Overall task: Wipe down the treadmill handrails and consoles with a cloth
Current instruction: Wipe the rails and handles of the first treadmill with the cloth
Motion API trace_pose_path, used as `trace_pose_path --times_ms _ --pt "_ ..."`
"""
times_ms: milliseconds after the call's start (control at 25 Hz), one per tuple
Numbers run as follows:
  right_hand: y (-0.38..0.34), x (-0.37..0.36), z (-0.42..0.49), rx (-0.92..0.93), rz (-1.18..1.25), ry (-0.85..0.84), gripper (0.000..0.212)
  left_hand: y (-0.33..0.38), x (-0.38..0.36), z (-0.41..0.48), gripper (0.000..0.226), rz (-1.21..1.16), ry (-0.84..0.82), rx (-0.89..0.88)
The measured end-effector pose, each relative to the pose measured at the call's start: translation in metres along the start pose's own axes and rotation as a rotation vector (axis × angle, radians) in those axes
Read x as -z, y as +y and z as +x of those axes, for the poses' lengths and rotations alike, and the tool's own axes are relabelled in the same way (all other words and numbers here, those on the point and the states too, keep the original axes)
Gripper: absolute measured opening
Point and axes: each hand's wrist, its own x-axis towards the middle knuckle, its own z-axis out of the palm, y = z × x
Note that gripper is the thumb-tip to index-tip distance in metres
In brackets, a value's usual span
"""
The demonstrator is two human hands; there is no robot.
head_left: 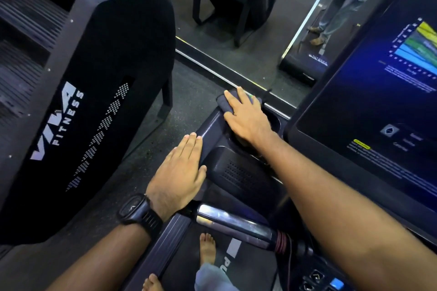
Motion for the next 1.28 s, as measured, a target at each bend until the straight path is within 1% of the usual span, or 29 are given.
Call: trace_pose_path --times_ms 40,80,160,200,280,320,360,440,480,560,600,640,720,760,800,840,920,960,1000,1080,1120,1240,1280 --pt "-0.009 -0.001 -0.003 -0.092 0.006 -0.001 0.064 0.001 0.0 0.0 0.07 0.001 0.003 0.0" --pt "-0.02 -0.007 -0.014 -0.06 -0.018 0.019 0.065 0.001 0.0 0.0 0.07 0.002 0.0 -0.002" --pt "-0.033 -0.012 -0.041 0.111 -0.058 0.092 0.068 0.001 0.0 0.0 0.07 0.002 -0.003 -0.004" --pt "-0.024 -0.013 -0.038 0.158 -0.006 0.102 0.066 -0.001 0.0 0.0 0.07 0.003 -0.001 -0.007" --pt "-0.007 -0.002 -0.026 0.0 0.14 0.125 0.059 -0.002 -0.001 -0.001 0.07 0.004 -0.003 -0.007" --pt "-0.009 0.0 -0.027 -0.07 0.143 0.12 0.058 -0.002 -0.001 -0.002 0.07 0.004 -0.002 -0.004" --pt "-0.012 -0.004 -0.033 -0.062 0.105 0.116 0.06 -0.001 -0.002 -0.002 0.069 0.006 -0.002 -0.001" --pt "-0.02 -0.014 -0.052 0.11 -0.044 0.131 0.064 -0.001 -0.001 -0.003 0.069 0.029 -0.002 -0.008" --pt "-0.021 -0.013 -0.054 0.135 -0.057 0.116 0.065 -0.002 0.0 -0.002 0.069 0.032 0.004 -0.014" --pt "-0.017 0.0 -0.048 -0.028 -0.007 0.067 0.069 -0.001 0.001 -0.003 0.068 0.021 -0.003 -0.015" --pt "-0.019 0.005 -0.048 -0.065 -0.024 0.04 0.072 -0.001 0.001 -0.004 0.067 0.017 0.001 -0.012" --pt "-0.02 0.002 -0.056 -0.024 -0.099 0.043 0.077 -0.001 0.002 -0.005 0.067 0.023 0.008 -0.016" --pt "-0.011 -0.01 -0.091 0.202 -0.278 0.067 0.084 -0.001 0.003 -0.006 0.067 0.036 0.002 -0.024" --pt "-0.001 -0.015 -0.109 0.289 -0.326 0.079 0.085 -0.001 0.003 -0.006 0.067 0.035 -0.003 -0.027" --pt "0.01 -0.018 -0.119 0.336 -0.351 0.107 0.084 -0.002 0.002 -0.005 0.067 0.034 -0.007 -0.029" --pt "0.014 -0.02 -0.124 0.334 -0.381 0.15 0.082 -0.002 0.003 -0.004 0.068 0.033 -0.01 -0.033" --pt "0.006 -0.024 -0.118 0.229 -0.394 0.19 0.077 -0.001 0.004 -0.004 0.068 0.04 -0.001 -0.035" --pt "-0.001 -0.026 -0.115 0.18 -0.376 0.181 0.075 -0.001 0.004 -0.004 0.068 0.043 0.005 -0.036" --pt "-0.003 -0.028 -0.115 0.171 -0.365 0.165 0.074 -0.001 0.004 -0.004 0.068 0.043 0.005 -0.037" --pt "0.003 -0.031 -0.121 0.23 -0.362 0.153 0.074 0.0 0.004 -0.007 0.067 0.043 -0.007 -0.036" --pt "0.006 -0.027 -0.121 0.227 -0.358 0.152 0.074 -0.001 0.004 -0.009 0.067 0.043 -0.003 -0.036" --pt "-0.011 -0.014 -0.1 0.034 -0.281 0.15 0.071 0.0 0.006 -0.01 0.066 0.048 0.019 -0.048" --pt "-0.018 -0.012 -0.097 0.0 -0.264 0.134 0.07 0.001 0.005 -0.009 0.066 0.047 0.017 -0.048"
